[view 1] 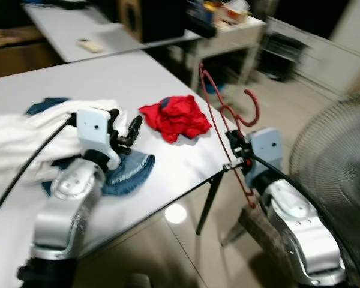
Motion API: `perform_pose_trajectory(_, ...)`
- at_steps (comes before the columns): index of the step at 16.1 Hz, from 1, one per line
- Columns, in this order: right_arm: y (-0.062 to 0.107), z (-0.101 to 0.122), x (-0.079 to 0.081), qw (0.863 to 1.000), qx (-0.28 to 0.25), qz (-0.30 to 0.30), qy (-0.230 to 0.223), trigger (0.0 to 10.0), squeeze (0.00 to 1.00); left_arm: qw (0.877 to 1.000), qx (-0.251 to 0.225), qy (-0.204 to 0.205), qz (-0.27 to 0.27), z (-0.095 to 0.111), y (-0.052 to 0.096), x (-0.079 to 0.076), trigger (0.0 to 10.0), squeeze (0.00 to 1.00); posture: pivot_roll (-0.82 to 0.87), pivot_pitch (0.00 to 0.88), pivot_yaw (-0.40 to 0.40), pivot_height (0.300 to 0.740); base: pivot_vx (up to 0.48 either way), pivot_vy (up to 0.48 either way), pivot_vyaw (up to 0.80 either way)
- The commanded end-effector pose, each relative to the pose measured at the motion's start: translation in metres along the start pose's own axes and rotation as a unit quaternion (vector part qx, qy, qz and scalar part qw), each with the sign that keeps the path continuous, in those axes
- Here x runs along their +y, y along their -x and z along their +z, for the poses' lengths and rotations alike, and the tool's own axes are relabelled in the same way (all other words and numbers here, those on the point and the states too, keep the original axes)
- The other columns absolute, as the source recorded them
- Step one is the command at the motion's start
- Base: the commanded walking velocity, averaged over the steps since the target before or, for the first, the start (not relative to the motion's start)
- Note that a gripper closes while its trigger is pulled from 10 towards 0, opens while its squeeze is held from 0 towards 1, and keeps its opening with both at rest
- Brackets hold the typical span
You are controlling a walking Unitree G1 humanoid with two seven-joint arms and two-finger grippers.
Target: Hang hanger
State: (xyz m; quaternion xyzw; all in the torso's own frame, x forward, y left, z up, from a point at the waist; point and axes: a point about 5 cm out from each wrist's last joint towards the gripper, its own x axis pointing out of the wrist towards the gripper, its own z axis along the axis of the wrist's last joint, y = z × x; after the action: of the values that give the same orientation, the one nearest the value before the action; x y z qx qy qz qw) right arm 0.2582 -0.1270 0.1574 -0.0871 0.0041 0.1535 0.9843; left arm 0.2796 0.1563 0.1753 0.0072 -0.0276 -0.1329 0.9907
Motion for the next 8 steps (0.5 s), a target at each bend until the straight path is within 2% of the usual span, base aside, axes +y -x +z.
perform_pose_trajectory(1, 0.004, 0.001, -0.008, 1.0, 0.004, -0.01, 0.005, 10.0, 0.0, 1.0, 0.003, 0.019, -0.019, -0.001, -0.001, -0.011, 10.0, 0.0, 0.02, 0.018, -0.008, 0.74, 0.0, 0.0, 0.8)
perform_pose_trajectory(2, 0.008, 0.002, -0.013, 1.0, 0.006, -0.017, 0.007, 10.0, 0.0, 0.999, 0.018, 0.04, -0.014, -0.008, 0.0, -0.015, 10.0, 0.0, -0.01, 0.04, 0.001, 0.74, 0.0, 0.48, 0.0)
perform_pose_trajectory(5, 0.017, -0.001, -0.015, 1.0, 0.018, -0.023, 0.001, 10.0, 0.0, 1.0, 0.026, -0.001, -0.013, -0.015, 0.001, -0.015, 10.0, 0.0, -0.02, 0.055, -0.005, 0.74, 0.0, 0.48, 0.0)
perform_pose_trajectory(8, 0.022, -0.009, -0.013, 0.999, 0.033, -0.031, -0.004, 10.0, 0.0, 0.999, 0.031, -0.006, -0.011, -0.018, 0.002, -0.014, 10.0, 0.0, -0.02, 0.03, 0.013, 0.74, 0.0, 0.48, 0.0)
